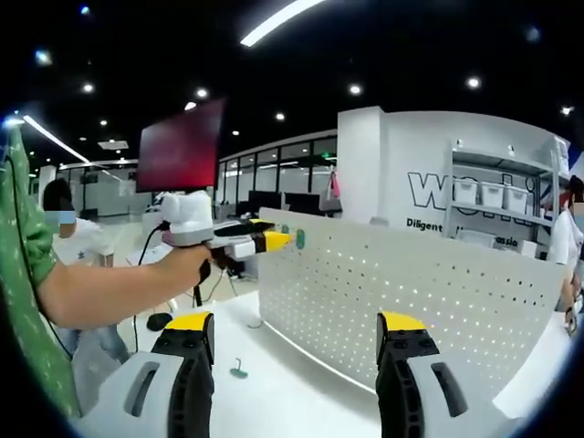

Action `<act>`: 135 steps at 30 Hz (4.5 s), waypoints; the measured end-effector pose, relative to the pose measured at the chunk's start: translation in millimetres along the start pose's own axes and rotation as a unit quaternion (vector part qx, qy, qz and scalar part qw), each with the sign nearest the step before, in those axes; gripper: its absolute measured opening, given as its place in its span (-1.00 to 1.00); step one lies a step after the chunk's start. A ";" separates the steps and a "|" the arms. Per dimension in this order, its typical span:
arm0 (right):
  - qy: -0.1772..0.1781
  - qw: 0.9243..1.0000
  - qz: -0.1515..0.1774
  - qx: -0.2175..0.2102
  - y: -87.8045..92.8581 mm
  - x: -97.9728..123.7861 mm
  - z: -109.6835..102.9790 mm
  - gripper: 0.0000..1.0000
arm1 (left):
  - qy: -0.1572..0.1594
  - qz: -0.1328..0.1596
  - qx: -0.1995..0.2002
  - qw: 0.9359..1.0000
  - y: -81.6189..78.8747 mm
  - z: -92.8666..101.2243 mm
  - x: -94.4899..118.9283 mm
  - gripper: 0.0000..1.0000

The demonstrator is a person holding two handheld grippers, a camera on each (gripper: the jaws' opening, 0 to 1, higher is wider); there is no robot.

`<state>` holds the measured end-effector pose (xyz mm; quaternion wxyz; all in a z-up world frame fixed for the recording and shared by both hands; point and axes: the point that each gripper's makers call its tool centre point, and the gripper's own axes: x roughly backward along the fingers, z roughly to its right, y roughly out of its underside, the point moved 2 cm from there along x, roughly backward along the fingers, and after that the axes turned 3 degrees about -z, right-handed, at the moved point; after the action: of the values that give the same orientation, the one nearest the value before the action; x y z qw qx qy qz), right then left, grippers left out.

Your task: Insert the hook assembly into the mounting plate slot until the hook locks in place.

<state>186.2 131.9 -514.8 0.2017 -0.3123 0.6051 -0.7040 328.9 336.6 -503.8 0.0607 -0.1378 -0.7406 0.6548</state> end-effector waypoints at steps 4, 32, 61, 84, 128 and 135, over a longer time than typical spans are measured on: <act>0.003 1.000 -0.002 -0.002 2.3 3.7 -2.4 0.48 | 0.011 -0.003 0.004 1.000 1.1 4.0 13.8 -0.10; -0.005 0.999 -0.036 -0.023 38.9 9.5 -34.2 0.48 | 0.049 -0.070 0.030 0.996 58.7 31.8 112.7 0.01; -0.047 0.996 -0.072 -0.039 72.7 -10.4 -77.3 0.46 | 0.056 -0.148 0.048 0.986 120.1 44.8 195.6 -0.02; -0.096 0.987 -0.129 -0.028 113.2 -75.5 -85.5 0.36 | 0.077 -0.180 0.055 0.979 152.2 55.7 204.3 -0.05; -0.207 0.954 -0.217 -0.014 206.9 -202.0 -98.6 -0.07 | 0.068 -0.223 0.065 0.970 178.8 49.5 203.0 -0.07; -0.219 0.947 -0.233 -0.019 225.4 -215.2 -104.0 -0.19 | 0.068 -0.227 0.068 0.969 180.3 49.5 202.7 -0.07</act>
<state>249.6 307.8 -784.9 0.1534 -0.5949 0.4695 -0.6341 144.5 365.7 -706.8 0.2670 -0.0061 -0.7004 0.6619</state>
